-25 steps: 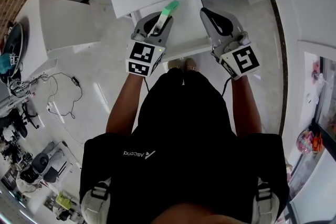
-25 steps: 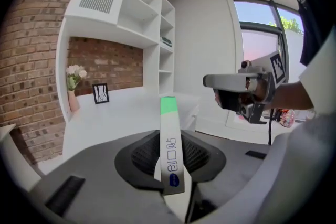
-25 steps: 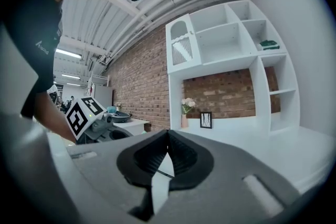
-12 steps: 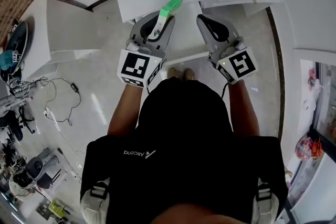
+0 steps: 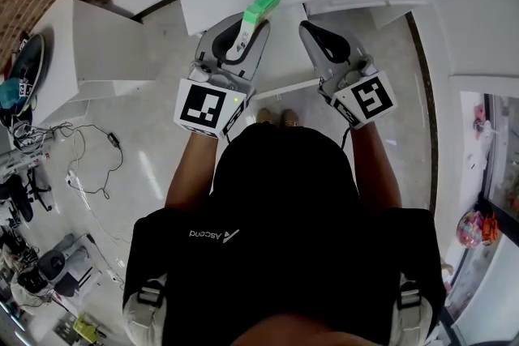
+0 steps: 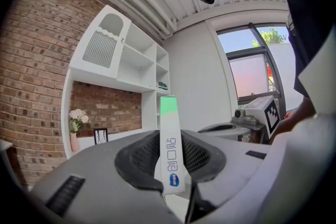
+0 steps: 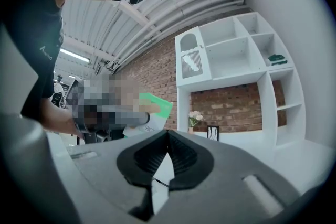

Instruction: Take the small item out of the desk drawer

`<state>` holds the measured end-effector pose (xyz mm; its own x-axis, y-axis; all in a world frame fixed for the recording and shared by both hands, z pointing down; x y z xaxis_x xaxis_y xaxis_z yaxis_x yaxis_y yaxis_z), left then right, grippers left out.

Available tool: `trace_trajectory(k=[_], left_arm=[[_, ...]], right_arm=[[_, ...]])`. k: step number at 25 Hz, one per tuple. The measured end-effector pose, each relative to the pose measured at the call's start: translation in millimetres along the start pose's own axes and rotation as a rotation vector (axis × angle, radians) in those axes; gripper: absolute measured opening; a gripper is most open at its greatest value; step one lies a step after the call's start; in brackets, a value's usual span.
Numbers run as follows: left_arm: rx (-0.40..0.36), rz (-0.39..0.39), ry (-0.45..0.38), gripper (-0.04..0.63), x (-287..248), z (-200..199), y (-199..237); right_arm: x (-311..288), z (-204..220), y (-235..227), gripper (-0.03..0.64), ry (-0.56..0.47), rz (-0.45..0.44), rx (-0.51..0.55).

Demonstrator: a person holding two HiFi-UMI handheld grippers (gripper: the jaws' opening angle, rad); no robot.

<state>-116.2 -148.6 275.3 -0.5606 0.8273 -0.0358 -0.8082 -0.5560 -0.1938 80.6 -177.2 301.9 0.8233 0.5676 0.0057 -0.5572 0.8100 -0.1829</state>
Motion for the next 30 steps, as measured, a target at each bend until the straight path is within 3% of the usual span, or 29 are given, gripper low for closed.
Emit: trace_trajectory(k=[30], left_arm=[[-0.011, -0.002, -0.033, 0.089, 9.5, -15.5, -8.9]], right_arm=[[9.9, -8.0, 8.5, 0.002, -0.031, -0.012, 0.013]])
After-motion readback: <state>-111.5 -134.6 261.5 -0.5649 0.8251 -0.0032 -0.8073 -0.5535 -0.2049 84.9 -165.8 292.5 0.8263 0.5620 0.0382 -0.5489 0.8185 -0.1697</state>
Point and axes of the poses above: the fingertips, and each gripper's own axes: x backward along the fingers, y to its left, z out of its underside, the point moved 10 cm from there along x, backward along the fingers, and after that the axes turned 11 degrees about -x, right-handed, at the moved point
